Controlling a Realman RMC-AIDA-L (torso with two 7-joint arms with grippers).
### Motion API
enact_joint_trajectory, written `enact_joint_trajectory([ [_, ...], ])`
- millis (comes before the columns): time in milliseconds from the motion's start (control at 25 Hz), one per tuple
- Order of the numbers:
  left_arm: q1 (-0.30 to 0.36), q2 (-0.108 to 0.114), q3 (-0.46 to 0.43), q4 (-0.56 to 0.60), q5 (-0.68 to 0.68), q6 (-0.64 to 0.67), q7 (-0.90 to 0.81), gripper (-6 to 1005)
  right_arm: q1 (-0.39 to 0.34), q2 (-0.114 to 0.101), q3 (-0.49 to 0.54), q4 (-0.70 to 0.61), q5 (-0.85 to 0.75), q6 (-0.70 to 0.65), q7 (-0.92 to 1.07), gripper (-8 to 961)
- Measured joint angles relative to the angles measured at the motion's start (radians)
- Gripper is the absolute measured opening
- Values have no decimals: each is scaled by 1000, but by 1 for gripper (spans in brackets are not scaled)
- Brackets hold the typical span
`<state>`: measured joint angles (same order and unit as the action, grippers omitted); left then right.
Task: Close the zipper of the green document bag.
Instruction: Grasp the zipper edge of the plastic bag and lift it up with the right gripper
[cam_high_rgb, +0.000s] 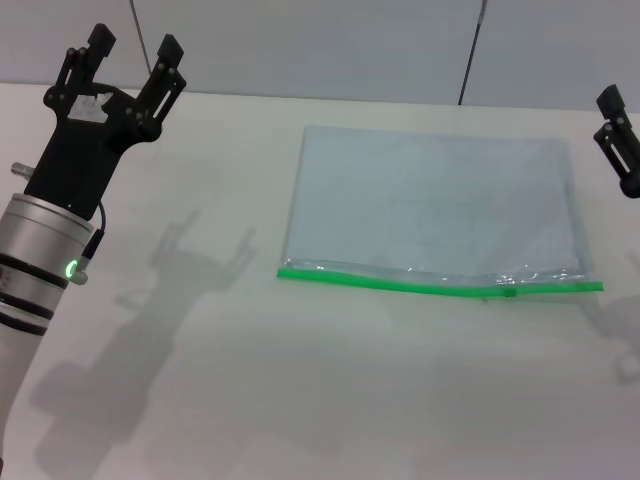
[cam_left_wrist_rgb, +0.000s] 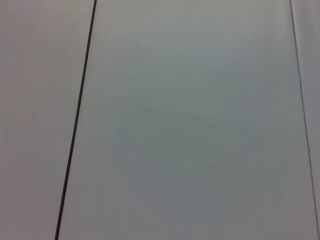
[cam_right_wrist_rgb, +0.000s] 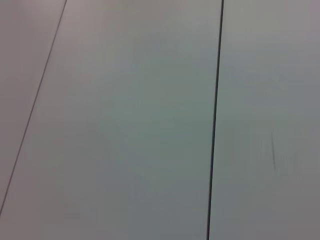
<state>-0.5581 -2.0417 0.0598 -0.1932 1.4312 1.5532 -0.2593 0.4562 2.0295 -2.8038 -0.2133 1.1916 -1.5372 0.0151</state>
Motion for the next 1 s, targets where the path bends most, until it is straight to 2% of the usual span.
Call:
enact_joint_trajectory([
  [480,0,0,0,0,0,-3,0,817,2,-2,-5,0,-3,14,2,788],
  [680,0,1,0,0,-1,-4,0,816,7,-6,-8,12,-7,69,70,787],
  [1000,0,1,0,2,0,-5,0,816,10,-8,-11,47,-12,76,96,786],
])
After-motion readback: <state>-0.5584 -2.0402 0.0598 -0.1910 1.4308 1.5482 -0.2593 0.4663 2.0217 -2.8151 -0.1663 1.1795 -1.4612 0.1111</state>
